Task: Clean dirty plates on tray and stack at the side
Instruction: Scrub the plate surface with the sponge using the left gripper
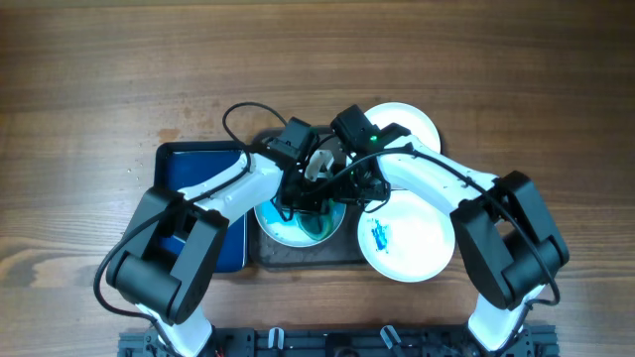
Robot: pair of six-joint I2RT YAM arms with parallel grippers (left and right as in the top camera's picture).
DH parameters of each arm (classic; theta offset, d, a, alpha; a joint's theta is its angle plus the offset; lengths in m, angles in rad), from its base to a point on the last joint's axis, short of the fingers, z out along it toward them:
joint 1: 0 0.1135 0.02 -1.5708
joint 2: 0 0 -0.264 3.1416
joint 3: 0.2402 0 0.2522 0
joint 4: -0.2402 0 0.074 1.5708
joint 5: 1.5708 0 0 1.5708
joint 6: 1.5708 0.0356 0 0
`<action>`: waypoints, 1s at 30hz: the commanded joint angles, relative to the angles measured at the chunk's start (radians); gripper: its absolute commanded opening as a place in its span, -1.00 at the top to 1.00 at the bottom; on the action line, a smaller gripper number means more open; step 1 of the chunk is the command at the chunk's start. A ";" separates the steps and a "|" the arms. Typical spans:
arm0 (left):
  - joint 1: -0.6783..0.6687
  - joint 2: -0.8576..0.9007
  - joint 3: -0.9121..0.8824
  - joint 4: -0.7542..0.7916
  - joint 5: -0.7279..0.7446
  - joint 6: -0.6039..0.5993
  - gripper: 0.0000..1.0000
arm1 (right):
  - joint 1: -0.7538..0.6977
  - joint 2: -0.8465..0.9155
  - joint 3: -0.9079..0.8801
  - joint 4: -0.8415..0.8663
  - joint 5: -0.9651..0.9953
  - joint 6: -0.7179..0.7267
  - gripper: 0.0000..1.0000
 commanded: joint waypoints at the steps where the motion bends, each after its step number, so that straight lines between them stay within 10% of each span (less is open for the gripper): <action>1: -0.008 0.084 -0.052 0.039 -0.073 -0.134 0.92 | 0.000 0.014 -0.006 0.013 0.059 0.003 0.91; 23: 0.266 0.084 -0.052 -0.164 -0.691 -0.354 0.92 | 0.000 0.014 -0.006 0.003 0.059 -0.016 0.91; 30: 0.238 0.084 -0.052 -0.231 -0.485 -0.187 0.92 | 0.000 0.014 -0.006 0.006 0.059 -0.016 0.91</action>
